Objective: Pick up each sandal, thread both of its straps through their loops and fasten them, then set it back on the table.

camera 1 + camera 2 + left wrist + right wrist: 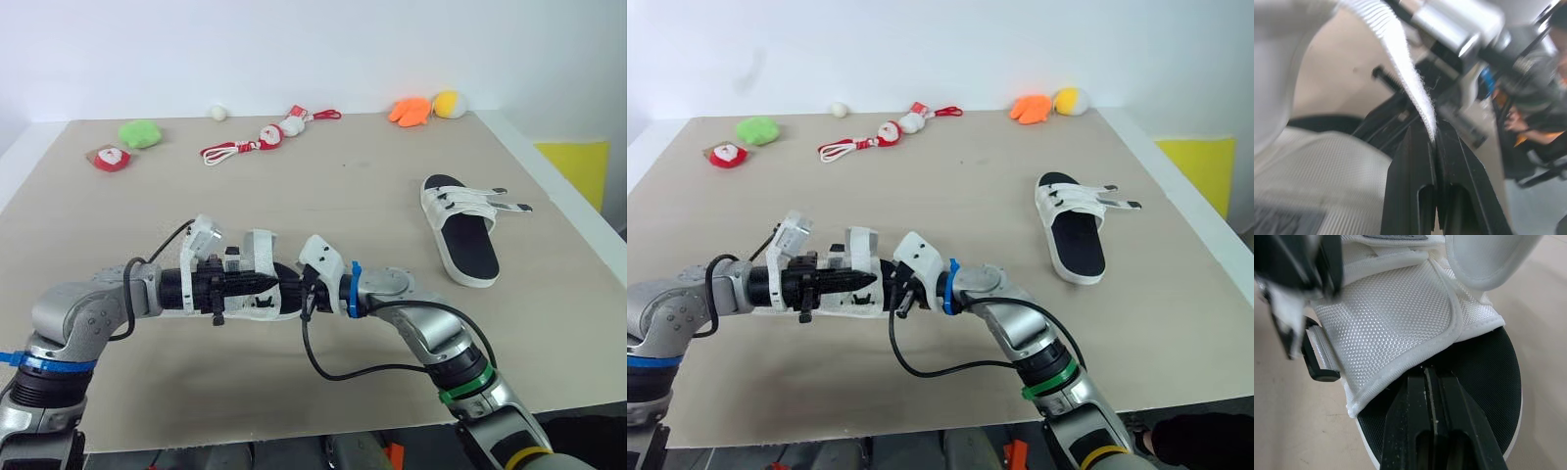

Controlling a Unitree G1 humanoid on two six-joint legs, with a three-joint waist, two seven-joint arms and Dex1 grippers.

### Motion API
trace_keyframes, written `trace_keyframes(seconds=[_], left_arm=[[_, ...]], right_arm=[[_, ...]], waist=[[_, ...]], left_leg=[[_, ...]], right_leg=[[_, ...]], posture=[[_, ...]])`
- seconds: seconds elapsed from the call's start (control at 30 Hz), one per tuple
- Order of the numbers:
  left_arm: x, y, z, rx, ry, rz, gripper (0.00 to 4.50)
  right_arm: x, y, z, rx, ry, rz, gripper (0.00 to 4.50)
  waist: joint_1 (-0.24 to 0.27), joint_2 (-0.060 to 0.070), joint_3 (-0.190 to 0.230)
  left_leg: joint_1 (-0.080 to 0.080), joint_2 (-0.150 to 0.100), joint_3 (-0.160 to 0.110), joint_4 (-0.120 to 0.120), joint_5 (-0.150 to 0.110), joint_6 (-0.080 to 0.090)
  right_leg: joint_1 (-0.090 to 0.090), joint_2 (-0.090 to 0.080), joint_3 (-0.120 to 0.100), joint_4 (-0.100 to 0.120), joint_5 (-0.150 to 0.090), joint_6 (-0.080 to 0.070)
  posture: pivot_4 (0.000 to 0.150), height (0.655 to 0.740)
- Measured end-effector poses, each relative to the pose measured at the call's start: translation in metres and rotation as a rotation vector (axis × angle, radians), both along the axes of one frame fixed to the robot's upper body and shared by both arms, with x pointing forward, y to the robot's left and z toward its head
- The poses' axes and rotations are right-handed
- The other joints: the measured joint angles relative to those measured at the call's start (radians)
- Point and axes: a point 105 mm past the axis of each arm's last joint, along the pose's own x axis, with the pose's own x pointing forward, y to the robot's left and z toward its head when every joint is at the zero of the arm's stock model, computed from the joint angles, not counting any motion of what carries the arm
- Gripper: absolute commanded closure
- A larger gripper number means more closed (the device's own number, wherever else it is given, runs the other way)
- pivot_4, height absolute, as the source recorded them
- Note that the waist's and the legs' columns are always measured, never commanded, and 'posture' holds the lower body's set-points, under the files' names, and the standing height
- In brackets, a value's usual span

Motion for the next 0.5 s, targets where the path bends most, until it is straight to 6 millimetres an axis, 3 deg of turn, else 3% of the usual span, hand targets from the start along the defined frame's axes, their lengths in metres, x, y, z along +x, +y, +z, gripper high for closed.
trace_keyframes(seconds=[0.5], left_arm=[[-0.001,0.001,-0.01,0.023,0.026,0.004,4.47]], right_arm=[[-0.001,0.0,0.0,0.0,-0.001,0.002,4.5]], waist=[[0.0,0.0,0.0]], left_leg=[[0.0,0.0,0.0,0.0,0.0,0.0]], right_leg=[[0.0,0.0,0.0,0.0,0.0,0.0]], posture=[[0.15,0.74]])
